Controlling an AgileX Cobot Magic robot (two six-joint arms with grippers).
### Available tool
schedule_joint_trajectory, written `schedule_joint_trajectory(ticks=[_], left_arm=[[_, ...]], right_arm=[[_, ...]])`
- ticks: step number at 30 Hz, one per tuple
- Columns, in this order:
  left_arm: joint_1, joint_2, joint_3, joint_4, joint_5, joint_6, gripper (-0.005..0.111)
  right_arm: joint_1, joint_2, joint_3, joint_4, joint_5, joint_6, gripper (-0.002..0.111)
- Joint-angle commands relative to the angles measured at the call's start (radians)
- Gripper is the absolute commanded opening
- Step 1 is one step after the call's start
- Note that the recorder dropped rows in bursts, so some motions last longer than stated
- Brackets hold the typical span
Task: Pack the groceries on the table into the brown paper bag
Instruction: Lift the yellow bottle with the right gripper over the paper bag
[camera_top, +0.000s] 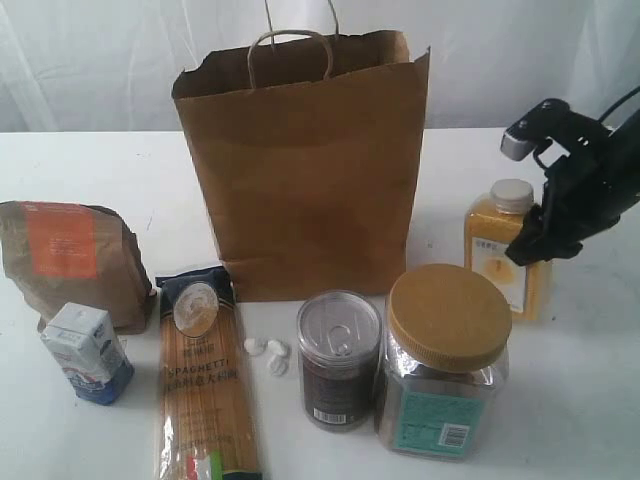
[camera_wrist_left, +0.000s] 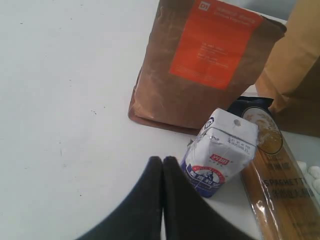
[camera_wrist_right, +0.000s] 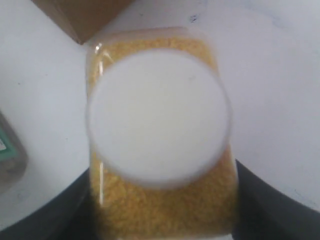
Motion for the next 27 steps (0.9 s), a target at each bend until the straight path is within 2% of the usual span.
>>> schedule_joint_trajectory(ticks=[1, 13, 19, 24, 27], left_arm=[[0.002, -0.005, 0.002, -0.013, -0.002, -0.003, 0.000], [0.002, -0.005, 0.002, -0.013, -0.002, -0.003, 0.000], [0.002, -0.005, 0.002, -0.013, -0.002, -0.003, 0.000], [0.002, -0.005, 0.002, -0.013, -0.002, -0.003, 0.000], [0.002, -0.005, 0.002, -0.013, -0.002, -0.003, 0.000]], right_arm=[[-0.057, -0.055, -0.003, 0.128, -0.043, 0.006, 0.000], [-0.088, -0.129, -0.005, 0.166, -0.102, 0.066, 0.000], [-0.075, -0.264, -0.076, 0.224, -0.313, 0.092, 0.000], [-0.051, -0.356, -0.198, 0.452, -0.489, 0.090, 0.000], [-0.014, -0.351, -0.274, 0.594, -0.430, 0.063, 0.000]])
